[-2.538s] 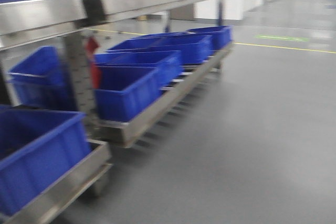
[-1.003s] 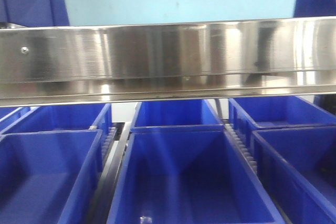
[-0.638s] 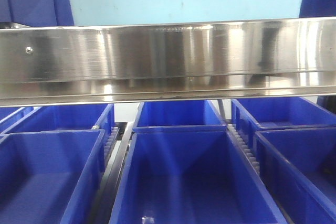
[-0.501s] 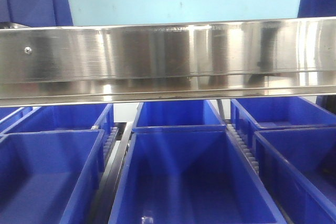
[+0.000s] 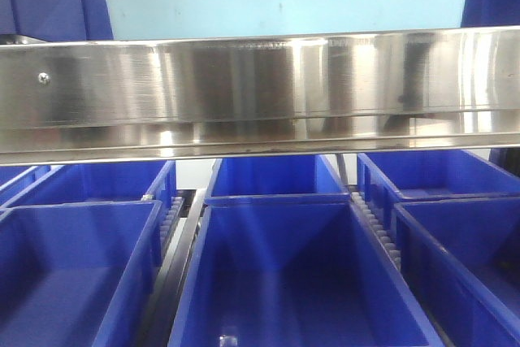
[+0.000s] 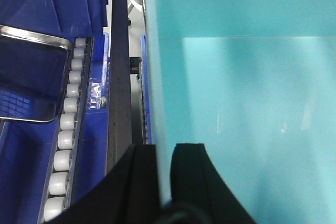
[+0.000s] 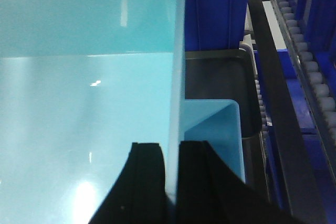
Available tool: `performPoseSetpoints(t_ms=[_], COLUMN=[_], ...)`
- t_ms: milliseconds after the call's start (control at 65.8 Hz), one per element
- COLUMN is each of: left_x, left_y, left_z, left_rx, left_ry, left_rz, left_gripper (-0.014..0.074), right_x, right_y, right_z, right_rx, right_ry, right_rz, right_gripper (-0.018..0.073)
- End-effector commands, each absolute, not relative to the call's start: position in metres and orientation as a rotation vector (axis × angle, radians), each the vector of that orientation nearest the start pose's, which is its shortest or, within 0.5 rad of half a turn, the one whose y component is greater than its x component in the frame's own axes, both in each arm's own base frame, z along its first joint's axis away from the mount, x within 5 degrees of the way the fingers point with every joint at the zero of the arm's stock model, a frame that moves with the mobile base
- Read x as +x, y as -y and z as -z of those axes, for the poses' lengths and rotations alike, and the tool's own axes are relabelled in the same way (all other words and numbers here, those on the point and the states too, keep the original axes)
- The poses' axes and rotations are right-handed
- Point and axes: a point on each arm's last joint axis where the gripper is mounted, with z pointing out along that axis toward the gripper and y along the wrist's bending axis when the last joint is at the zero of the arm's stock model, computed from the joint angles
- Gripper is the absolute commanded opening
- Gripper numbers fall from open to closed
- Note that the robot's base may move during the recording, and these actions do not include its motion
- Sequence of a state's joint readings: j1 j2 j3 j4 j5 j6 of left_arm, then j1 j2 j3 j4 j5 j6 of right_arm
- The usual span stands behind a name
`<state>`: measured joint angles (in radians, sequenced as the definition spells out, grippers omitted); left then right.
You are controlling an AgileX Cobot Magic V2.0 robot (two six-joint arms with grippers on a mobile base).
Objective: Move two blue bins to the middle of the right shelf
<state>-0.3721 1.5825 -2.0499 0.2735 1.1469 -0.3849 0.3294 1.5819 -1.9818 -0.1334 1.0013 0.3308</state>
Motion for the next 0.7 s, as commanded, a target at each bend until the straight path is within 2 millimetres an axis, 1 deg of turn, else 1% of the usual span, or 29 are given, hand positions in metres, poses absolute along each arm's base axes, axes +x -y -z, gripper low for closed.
performPoseSetpoints(t_ms=[0, 76, 137, 182, 289, 395, 547, 684], left_x=[0.299, 0.302, 0.307, 0.313, 0.33, 0.348, 0.368, 0.381], left_y=[0.098, 0.101, 0.104, 0.107, 0.116, 0.123, 0.131, 0.136], left_z=[-0.517, -0.518, -0.517, -0.514, -0.499, -0.482, -0.462, -0.447], left_rx=[-0.021, -0.013, -0.007, -0.003, 0.005, 0.013, 0.025, 0.031], left_ry=[-2.07, -2.044, -2.025, -2.024, -2.055, -2.089, -2.116, -2.144], left_rz=[0.162, 0.201, 0.216, 0.227, 0.236, 0.224, 0.211, 0.199], left_gripper=[-0.0111, -0.0111, -0.0111, -0.0111, -0.0111, -0.0111, -0.0111, -0.0111], right_x=[0.314, 0.316, 0.32, 0.323, 0.333, 0.344, 0.365, 0.381], right_y=[-0.099, -0.097, -0.091, -0.088, -0.082, -0.085, -0.092, -0.094], right_z=[-0.509, -0.51, -0.51, -0.509, -0.499, -0.49, -0.47, -0.452], right_rx=[-0.017, -0.021, -0.025, -0.007, 0.039, 0.032, 0.02, 0.018], right_ry=[-2.012, -1.989, -1.974, -1.971, -2.001, -2.011, -2.054, -2.097], right_rz=[-0.271, -0.244, -0.147, -0.115, -0.098, -0.093, -0.074, -0.052], right_gripper=[-0.0167, -0.0167, -0.0167, -0.0167, -0.0167, -0.0167, -0.0167, -0.0167])
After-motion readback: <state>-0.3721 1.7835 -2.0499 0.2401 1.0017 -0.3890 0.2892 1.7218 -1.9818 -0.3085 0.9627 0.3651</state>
